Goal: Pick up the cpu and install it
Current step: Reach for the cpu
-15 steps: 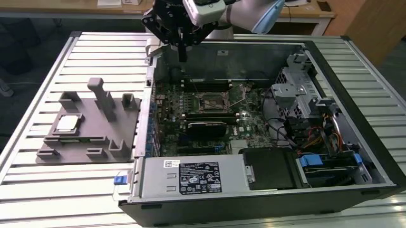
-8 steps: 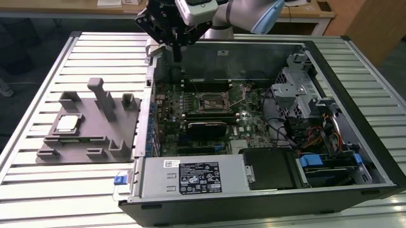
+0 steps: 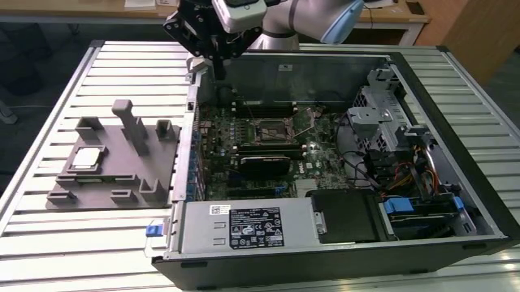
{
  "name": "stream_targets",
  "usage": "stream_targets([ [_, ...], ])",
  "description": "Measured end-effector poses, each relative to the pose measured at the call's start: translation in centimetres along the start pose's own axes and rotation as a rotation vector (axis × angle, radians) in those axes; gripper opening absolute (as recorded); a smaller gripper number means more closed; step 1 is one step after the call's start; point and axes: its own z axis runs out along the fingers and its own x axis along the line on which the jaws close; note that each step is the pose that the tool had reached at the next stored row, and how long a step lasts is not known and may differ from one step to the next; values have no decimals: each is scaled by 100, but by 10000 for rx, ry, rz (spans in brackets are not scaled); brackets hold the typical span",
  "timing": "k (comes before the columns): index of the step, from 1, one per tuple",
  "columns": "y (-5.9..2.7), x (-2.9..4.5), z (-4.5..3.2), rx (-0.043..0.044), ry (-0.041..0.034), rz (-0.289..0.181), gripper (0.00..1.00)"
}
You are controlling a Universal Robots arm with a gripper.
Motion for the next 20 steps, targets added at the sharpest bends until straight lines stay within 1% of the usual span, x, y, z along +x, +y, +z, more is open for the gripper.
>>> stream_targets([
  [10,-7,266,22,-1,-1,0,11],
  [15,7,373,41,7,0,1,11],
  [20,26,469,65,49,-5,1,11],
])
